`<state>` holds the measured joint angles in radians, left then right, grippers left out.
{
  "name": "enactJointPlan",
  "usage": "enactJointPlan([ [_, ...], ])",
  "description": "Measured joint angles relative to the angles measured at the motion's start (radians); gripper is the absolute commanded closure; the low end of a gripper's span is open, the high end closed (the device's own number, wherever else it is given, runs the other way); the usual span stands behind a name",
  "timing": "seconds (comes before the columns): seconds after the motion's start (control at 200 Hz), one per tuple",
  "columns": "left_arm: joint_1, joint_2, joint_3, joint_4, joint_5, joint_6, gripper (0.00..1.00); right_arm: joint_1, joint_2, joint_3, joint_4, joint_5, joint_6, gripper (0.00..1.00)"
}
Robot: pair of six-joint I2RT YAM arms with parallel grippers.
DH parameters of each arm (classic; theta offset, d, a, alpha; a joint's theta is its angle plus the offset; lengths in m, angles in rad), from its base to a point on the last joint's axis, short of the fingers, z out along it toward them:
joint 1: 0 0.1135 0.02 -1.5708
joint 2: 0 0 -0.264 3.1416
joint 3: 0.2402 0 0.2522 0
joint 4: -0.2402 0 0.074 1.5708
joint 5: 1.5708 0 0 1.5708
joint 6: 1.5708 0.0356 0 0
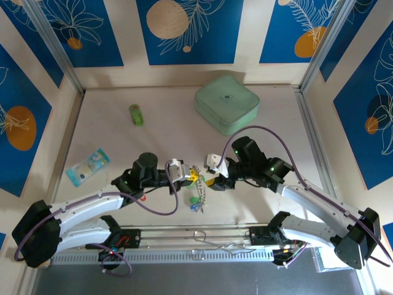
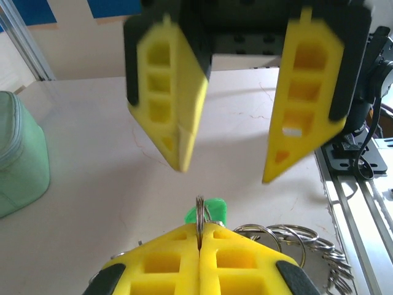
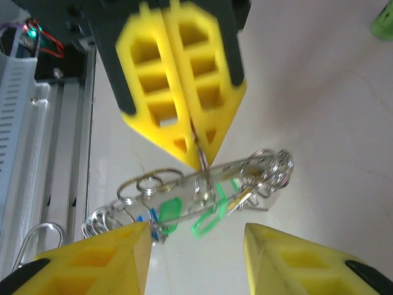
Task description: Put the keys on the keyring
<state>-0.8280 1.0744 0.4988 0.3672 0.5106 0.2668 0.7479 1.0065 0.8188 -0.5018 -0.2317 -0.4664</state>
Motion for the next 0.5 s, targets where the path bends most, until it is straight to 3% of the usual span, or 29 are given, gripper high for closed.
enactJointPlan([
  [0.185,0.0,0.0,-0.021,0.062,-0.004,-0.035,1.0,0.013,0.028,-0.027,0.039,0.017,0.03,0.62],
  [0.4,0.0,0.0,-0.028,0.087,-0.011,-0.058,1.0,0.017,0.04,-0.028,0.07,0.028,0.051,0.9],
  [0.5,0.0,0.0,-0.034,0.105,-0.012,-0.061,1.0,0.017,0.042,-0.028,0.069,0.036,0.048,0.96],
])
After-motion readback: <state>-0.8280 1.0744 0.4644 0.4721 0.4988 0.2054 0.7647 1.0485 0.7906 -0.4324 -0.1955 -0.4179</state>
